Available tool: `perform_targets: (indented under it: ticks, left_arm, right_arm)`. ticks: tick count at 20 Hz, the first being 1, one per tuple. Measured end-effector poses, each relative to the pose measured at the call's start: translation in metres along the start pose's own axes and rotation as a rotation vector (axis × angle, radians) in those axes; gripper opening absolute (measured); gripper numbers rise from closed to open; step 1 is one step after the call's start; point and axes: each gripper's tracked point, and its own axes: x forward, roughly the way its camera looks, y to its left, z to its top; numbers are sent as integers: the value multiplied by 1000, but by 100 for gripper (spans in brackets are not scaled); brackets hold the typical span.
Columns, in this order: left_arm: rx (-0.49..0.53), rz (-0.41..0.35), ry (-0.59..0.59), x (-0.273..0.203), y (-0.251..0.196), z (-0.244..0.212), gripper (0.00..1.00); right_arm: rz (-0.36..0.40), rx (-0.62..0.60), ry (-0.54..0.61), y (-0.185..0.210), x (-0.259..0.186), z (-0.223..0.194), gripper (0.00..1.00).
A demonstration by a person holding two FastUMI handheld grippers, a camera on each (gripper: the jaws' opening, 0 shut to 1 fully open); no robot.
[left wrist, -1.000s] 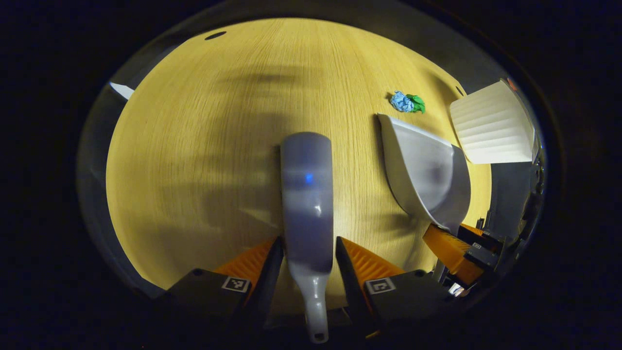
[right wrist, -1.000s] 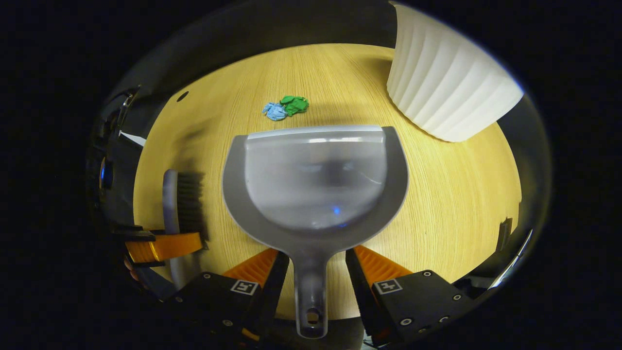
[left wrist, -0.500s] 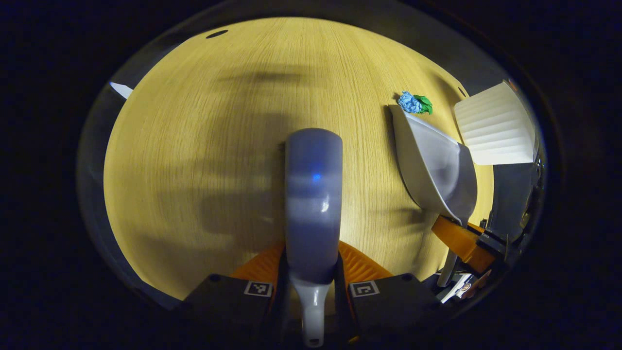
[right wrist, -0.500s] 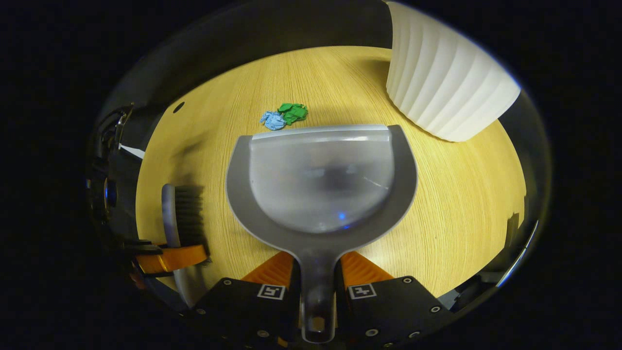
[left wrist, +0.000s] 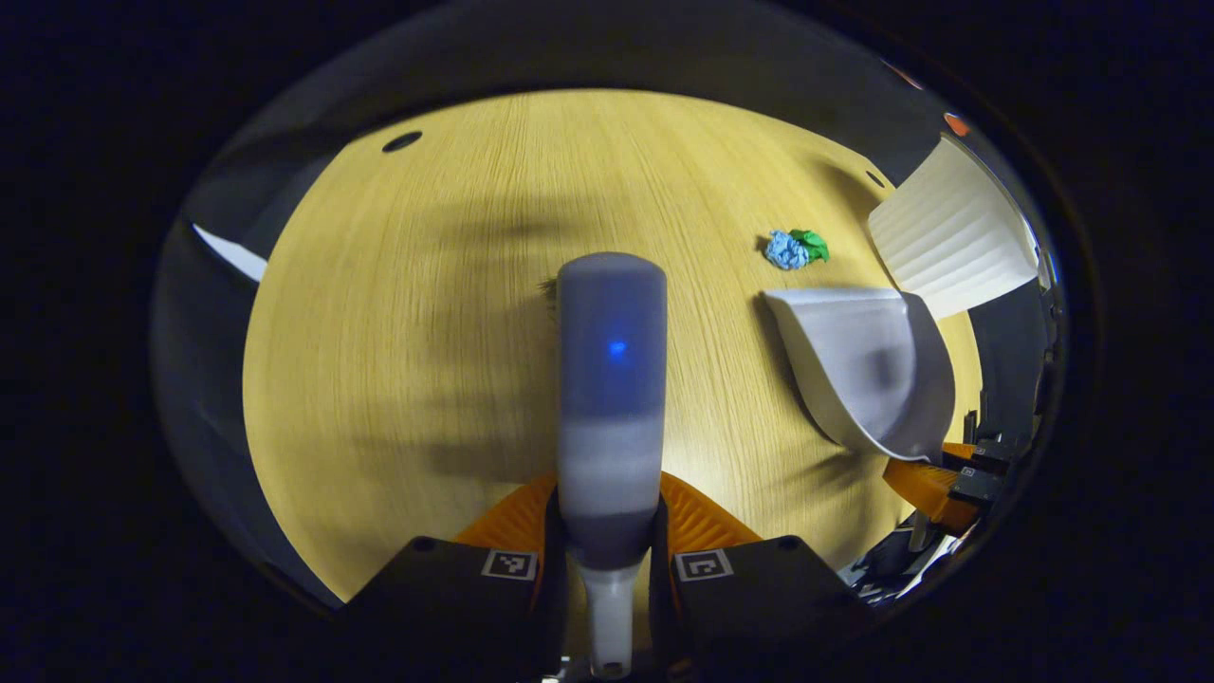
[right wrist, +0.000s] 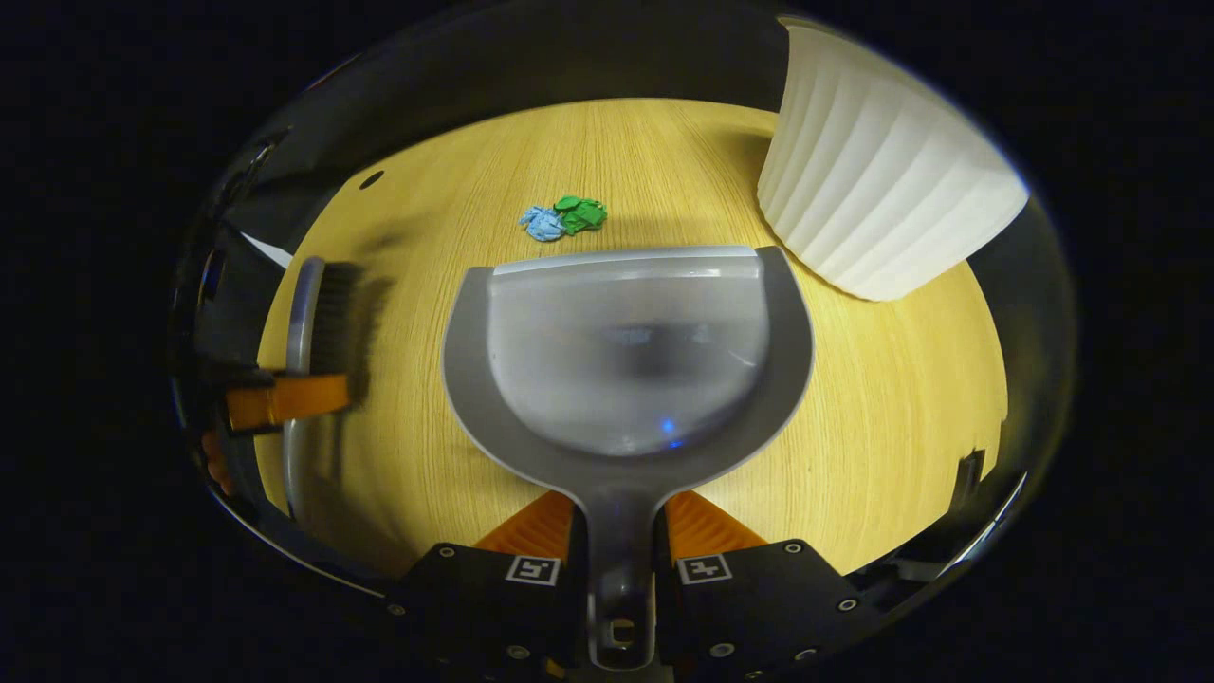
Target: Pick up the small broom and dustpan from the desktop, sweep the trash into the dustpan with the broom, and then empty the trash into the garbage bin.
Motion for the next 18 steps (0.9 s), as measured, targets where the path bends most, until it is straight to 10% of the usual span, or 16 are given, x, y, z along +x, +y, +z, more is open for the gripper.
perform_targets:
  ticks: [18]
  left_arm:
    - [423, 41, -273, -24, -46, 184, 39]
  right_arm:
    - [62, -197, 70, -20, -3, -12, 28]
